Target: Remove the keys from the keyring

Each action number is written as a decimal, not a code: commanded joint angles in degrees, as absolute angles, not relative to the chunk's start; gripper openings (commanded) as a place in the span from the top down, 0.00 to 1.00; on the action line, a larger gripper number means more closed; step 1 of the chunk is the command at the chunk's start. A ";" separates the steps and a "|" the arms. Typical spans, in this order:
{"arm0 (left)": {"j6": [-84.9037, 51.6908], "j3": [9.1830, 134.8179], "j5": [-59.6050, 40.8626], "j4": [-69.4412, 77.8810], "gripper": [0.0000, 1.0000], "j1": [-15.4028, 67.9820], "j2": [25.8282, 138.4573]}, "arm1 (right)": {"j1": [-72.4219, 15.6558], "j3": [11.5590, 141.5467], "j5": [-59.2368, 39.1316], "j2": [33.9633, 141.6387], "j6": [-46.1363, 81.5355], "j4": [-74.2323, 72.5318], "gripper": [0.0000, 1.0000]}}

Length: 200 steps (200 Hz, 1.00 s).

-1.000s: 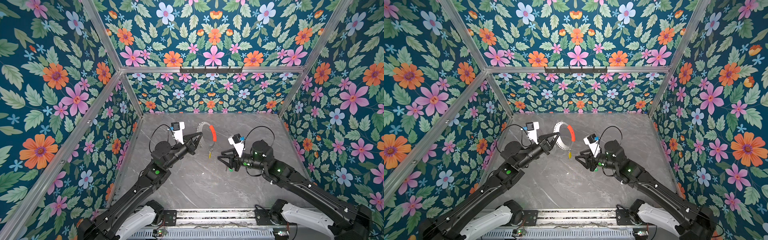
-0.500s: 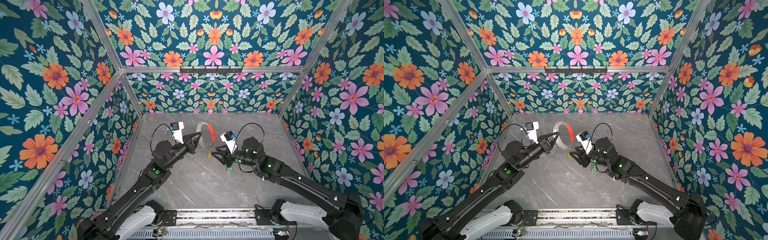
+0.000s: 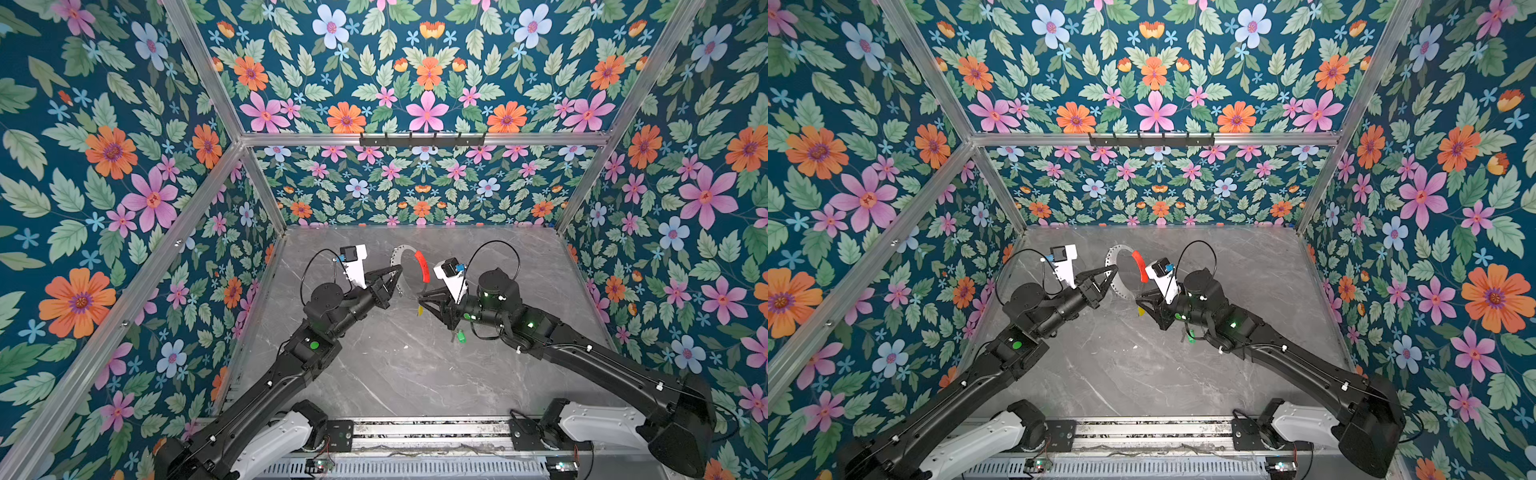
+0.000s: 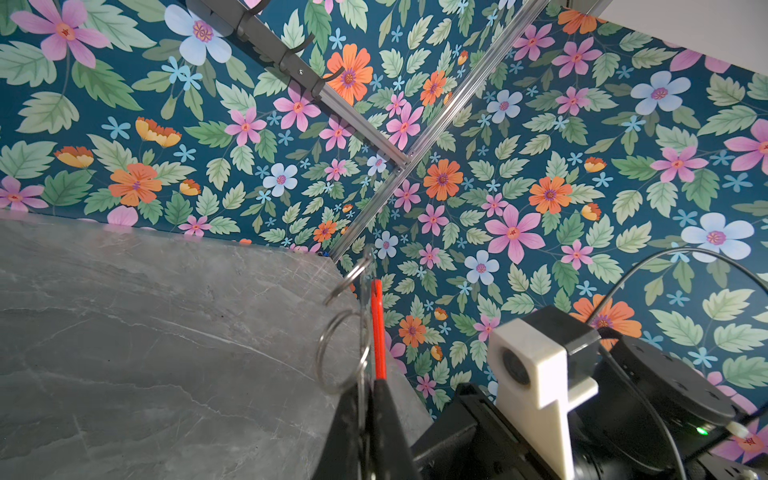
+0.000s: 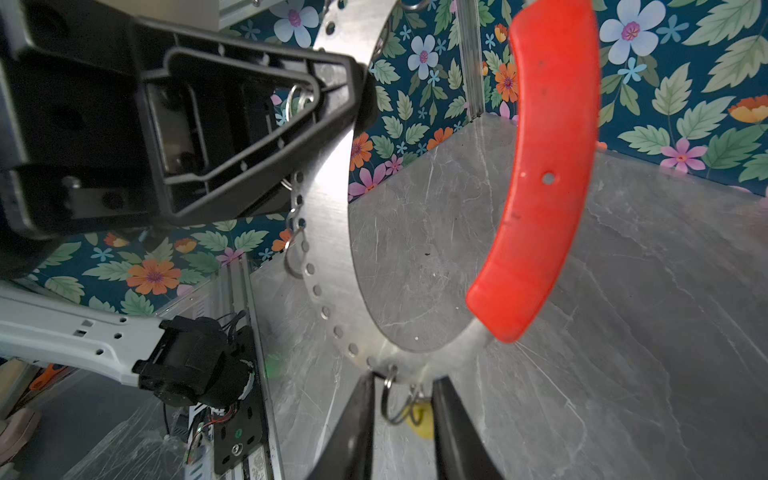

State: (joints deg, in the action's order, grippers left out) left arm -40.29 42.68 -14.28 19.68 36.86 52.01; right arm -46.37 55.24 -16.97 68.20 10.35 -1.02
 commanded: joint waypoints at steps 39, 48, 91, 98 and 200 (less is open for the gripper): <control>-39.81 42.60 -14.37 21.52 1.00 36.82 51.50 | -46.41 55.68 -17.86 68.55 9.36 -1.17 0.91; -39.81 42.61 -14.39 21.53 1.00 36.87 51.57 | -46.40 55.67 -17.84 68.47 9.40 -1.15 0.93; -39.77 42.69 -14.26 21.28 1.00 36.79 51.42 | -46.38 55.72 -17.78 68.37 9.04 -1.09 1.00; -39.77 42.71 -14.15 21.18 1.00 36.82 51.42 | -46.41 55.56 -17.52 68.29 9.01 -1.11 1.00; -40.03 43.33 -13.43 19.91 0.84 36.83 52.07 | -46.33 54.99 -15.31 64.77 7.95 0.60 1.00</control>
